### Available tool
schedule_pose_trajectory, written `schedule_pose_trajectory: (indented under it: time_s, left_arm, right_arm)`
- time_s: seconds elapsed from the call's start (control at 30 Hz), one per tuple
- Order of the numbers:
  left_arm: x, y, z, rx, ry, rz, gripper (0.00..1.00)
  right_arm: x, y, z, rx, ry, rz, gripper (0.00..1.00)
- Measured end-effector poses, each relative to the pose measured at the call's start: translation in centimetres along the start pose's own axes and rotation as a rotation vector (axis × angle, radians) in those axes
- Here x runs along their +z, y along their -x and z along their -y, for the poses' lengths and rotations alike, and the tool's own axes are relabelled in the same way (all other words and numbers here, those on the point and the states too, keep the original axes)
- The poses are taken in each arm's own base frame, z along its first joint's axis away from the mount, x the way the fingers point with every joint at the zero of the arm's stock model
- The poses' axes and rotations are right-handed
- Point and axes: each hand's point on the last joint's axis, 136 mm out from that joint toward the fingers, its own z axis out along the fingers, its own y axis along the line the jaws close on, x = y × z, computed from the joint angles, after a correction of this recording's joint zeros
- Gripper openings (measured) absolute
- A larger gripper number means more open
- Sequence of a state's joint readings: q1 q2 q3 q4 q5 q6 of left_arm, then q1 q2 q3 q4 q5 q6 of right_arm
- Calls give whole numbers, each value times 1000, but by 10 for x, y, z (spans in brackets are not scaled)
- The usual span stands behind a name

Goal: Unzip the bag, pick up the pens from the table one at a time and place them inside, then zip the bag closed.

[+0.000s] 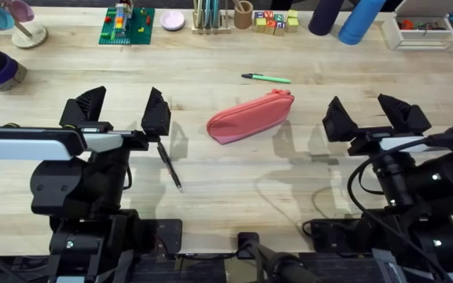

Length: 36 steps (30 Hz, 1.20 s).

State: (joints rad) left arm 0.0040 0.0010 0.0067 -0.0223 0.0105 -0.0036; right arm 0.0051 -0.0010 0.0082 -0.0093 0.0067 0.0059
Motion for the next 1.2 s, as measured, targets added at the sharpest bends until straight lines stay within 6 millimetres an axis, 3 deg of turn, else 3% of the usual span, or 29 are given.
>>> schedule_pose_trajectory:
  time_s: [0.73, 0.9, 1.03, 1.2]
  left_arm:
    - [-2, -3, 0, -13, 0, -35, 993]
    - [-8, 15, 0, -17, 1, -79, 994]
    - [-12, 39, 0, -18, 2, -130, 994]
    - [-6, 68, 1, -22, 0, -203, 993]
  right_arm:
    - [0, -5, 0, 86, -2, -34, 995]
    - [-3, -16, 0, 111, -9, -172, 996]
    - [-3, 6, -1, 116, -11, -242, 995]
    - [4, 47, -7, 97, 21, -333, 995]
